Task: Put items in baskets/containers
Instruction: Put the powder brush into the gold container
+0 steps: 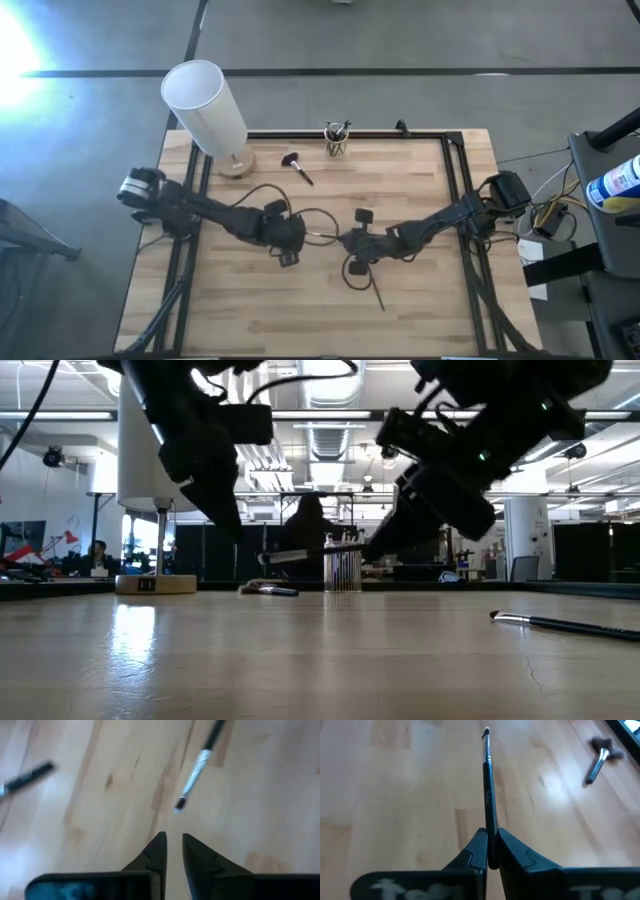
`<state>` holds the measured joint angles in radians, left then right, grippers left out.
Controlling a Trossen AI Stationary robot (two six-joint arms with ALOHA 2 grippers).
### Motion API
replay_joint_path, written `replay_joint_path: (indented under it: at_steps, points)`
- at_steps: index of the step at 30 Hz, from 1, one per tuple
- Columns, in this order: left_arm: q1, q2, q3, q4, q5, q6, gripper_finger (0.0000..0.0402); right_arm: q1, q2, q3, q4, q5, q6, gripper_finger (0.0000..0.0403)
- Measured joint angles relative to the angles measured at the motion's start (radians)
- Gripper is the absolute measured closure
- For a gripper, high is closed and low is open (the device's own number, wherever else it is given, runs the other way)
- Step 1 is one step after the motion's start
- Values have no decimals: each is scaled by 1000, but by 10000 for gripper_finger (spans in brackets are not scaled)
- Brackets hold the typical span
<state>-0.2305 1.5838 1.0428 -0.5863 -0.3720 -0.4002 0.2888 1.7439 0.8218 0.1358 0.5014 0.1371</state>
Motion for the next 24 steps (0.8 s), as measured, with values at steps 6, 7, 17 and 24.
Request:
replay_joint_path:
  at_steps: [6,7,17,24]
  points:
    - [-41,-87,-189,313,-17,67,336,1,-9,-96,165,0,13,383]
    - [-41,-107,-229,377,-19,73,335,1,-13,-108,183,2,12,384]
    - [-37,-331,-609,1010,-22,141,335,2,-168,-249,354,115,6,384]
    - [-24,-342,-729,1442,-9,178,335,-16,-238,-420,835,34,-74,384]
